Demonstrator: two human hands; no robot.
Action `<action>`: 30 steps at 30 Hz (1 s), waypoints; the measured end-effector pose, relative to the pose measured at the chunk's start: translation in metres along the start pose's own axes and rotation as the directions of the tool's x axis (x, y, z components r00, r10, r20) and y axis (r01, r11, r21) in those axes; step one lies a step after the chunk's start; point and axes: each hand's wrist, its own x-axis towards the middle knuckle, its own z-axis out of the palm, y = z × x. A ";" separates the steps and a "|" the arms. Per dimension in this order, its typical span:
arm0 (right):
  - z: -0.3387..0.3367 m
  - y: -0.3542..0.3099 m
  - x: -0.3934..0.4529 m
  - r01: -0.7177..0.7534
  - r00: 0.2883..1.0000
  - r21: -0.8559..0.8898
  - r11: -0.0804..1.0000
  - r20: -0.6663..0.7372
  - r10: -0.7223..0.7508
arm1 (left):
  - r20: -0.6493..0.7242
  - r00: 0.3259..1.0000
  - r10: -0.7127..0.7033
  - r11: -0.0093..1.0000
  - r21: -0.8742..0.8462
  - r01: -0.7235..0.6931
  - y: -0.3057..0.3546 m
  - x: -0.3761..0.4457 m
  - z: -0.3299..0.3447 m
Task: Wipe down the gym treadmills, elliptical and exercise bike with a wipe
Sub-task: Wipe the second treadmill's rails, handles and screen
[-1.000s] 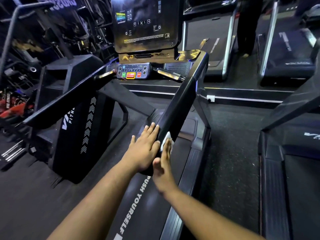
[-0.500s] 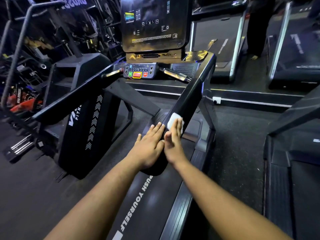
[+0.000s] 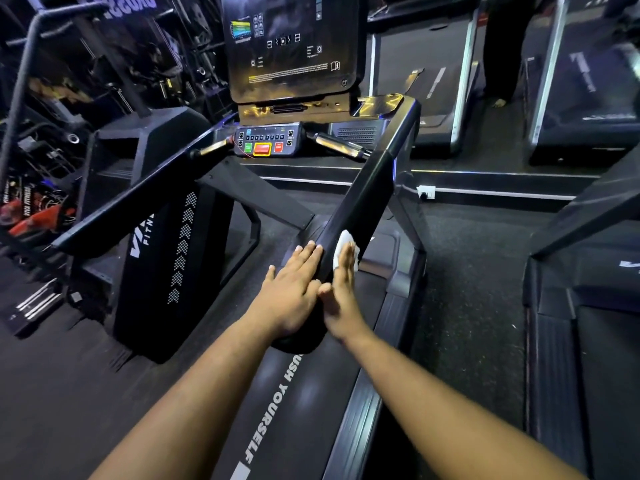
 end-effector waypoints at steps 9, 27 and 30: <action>0.009 0.000 -0.046 -0.076 0.994 0.068 0.995 0.087 0.070 | -0.005 1.000 0.001 0.999 0.037 0.000 0.001 0.001 0.000; -0.012 0.027 0.018 -0.113 0.993 0.141 0.984 -0.021 0.117 | -0.012 1.000 -0.014 0.999 0.051 0.015 0.004 0.009 0.002; -0.010 0.028 0.027 -0.141 0.990 0.110 0.984 -0.018 0.143 | -0.014 1.000 -0.019 0.999 0.051 0.020 0.005 0.008 0.001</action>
